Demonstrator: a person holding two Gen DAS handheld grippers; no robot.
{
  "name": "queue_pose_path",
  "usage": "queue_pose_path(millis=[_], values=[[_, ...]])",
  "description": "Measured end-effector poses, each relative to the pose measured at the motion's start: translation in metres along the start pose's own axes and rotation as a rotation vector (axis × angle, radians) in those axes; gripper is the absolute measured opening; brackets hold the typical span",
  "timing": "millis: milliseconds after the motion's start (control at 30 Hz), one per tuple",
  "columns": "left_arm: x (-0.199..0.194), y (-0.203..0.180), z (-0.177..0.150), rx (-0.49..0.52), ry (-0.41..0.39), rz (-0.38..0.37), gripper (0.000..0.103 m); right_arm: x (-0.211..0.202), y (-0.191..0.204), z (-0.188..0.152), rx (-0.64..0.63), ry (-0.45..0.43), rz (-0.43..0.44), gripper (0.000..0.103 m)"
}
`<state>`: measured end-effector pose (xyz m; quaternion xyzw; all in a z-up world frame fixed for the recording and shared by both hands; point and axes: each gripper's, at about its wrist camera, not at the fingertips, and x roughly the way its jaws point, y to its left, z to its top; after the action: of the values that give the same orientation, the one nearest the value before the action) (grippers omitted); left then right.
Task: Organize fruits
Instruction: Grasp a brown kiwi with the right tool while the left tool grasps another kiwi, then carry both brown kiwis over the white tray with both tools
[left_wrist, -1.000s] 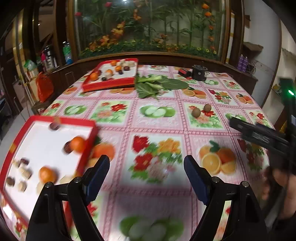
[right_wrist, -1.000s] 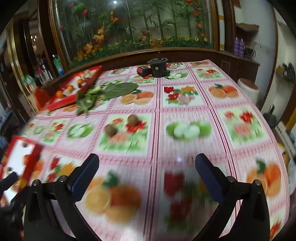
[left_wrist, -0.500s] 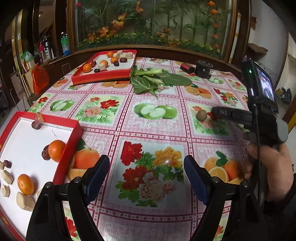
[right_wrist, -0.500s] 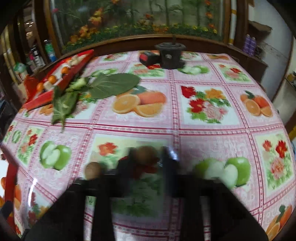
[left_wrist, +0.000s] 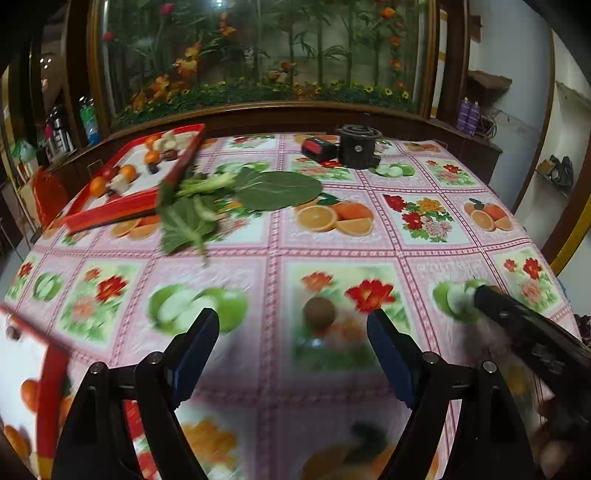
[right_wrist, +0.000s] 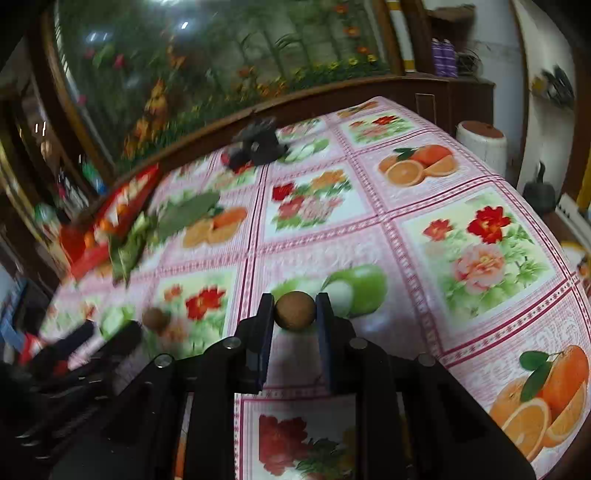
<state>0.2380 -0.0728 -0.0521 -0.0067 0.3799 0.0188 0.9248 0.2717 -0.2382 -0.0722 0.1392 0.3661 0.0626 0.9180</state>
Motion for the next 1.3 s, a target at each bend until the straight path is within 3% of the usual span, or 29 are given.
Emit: queue_pose_path(millis=[67, 100, 167, 367, 533, 833, 1067, 1300], values=[[0.015, -0.008, 0.001, 0.015, 0.015, 0.022, 0.079, -0.002, 0.000, 0.003, -0.005, -0.017, 0.008, 0.024], [0.027, -0.011, 0.001, 0.028, 0.071, 0.019, 0.050, -0.002, 0.001, 0.003, -0.009, -0.020, 0.011, 0.024], [0.027, -0.008, 0.004, 0.009, 0.062, 0.022, 0.020, -0.003, 0.003, 0.004, -0.021, -0.021, 0.015, 0.024], [0.002, 0.004, -0.015, 0.037, 0.075, -0.023, 0.020, -0.007, 0.006, 0.005, -0.028, -0.030, 0.033, 0.024], [-0.036, 0.025, -0.045, 0.052, 0.093, 0.036, 0.020, -0.011, 0.028, -0.004, -0.084, 0.003, 0.047, 0.024], [-0.092, 0.054, -0.085, -0.015, 0.111, 0.078, 0.020, -0.077, 0.076, -0.067, -0.268, 0.042, 0.061, 0.024], [-0.128, 0.066, -0.108, -0.038, 0.090, 0.045, 0.020, -0.128, 0.085, -0.112, -0.274, 0.029, 0.053, 0.024], [-0.140, 0.082, -0.126, -0.068, 0.057, 0.035, 0.020, -0.133, 0.101, -0.139, -0.241, -0.011, 0.055, 0.024]])
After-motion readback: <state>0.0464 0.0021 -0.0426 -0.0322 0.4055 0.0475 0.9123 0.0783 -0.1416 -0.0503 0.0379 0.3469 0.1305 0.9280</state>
